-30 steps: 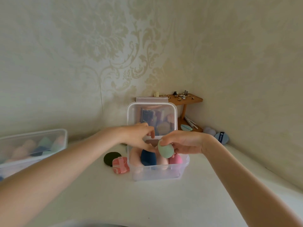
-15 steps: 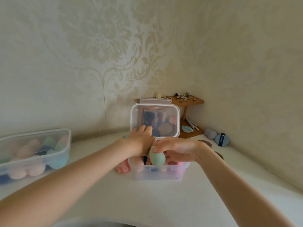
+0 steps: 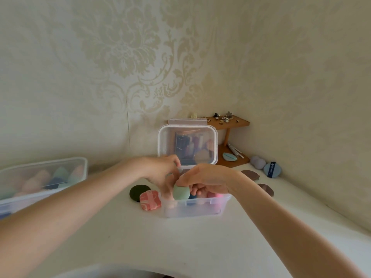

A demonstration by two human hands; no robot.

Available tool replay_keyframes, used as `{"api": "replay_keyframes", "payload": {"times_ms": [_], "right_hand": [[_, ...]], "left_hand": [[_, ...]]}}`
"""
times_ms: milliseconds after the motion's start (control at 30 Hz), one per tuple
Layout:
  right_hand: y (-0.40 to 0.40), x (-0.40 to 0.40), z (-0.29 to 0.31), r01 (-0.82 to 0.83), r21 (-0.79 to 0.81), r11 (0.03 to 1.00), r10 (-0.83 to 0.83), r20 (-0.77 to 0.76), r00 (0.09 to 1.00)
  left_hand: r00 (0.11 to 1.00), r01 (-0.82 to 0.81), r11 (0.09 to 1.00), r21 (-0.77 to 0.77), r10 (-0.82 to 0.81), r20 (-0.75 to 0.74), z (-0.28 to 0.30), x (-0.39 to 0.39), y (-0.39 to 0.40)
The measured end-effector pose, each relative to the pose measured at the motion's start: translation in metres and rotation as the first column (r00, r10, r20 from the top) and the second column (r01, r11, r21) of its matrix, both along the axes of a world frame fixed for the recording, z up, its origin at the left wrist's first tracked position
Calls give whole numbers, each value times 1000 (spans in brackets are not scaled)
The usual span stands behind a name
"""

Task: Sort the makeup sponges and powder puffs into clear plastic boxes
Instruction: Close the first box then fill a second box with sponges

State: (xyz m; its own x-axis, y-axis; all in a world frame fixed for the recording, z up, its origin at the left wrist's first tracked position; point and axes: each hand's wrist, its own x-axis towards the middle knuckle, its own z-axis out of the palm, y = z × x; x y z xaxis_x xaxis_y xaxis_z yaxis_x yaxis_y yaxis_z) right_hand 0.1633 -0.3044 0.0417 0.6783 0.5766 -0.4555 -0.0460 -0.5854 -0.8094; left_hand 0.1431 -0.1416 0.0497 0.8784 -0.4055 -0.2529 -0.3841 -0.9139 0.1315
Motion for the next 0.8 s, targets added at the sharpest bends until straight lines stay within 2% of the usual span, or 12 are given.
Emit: {"api": "replay_keyframes", "payload": {"times_ms": [100, 167, 267, 367, 433, 533, 600, 633, 733, 800], "right_hand": [[5, -3, 2, -33, -55, 998, 36, 61, 997], [9, -6, 4, -57, -89, 994, 67, 112, 991], [15, -12, 6, -124, -221, 967, 176, 237, 955], [24, -13, 1, -135, -378, 916, 281, 365, 887], [33, -13, -9, -101, -467, 878, 349, 482, 804], [44, -18, -18, -70, -518, 852, 417, 594, 688], [40, -16, -13, -105, -534, 839, 439, 551, 710], [34, -14, -7, -139, -511, 848, 422, 494, 760], [13, -10, 11, -235, -331, 914, 322, 236, 917], [3, -4, 14, -181, -188, 965, 206, 124, 971]], "left_hand": [[994, -42, 998, -42, 46, 96, -4, 2, -3], [993, -60, 997, -43, 64, 102, -4, 1, -3], [993, -50, 998, -30, 53, 107, -5, 3, -2], [993, -61, 997, -44, 65, 99, -6, 4, -4], [991, -75, 996, -58, 81, 107, -8, 7, -6], [985, -116, 988, -99, 127, 120, -11, 6, -5], [989, -83, 994, -73, 91, 118, -13, 6, -4], [991, -69, 996, -63, 76, 111, -13, 5, -3], [997, -44, 999, -28, 45, 55, -4, 5, 0], [1000, -22, 999, -33, 23, 18, 6, 6, -1]]}}
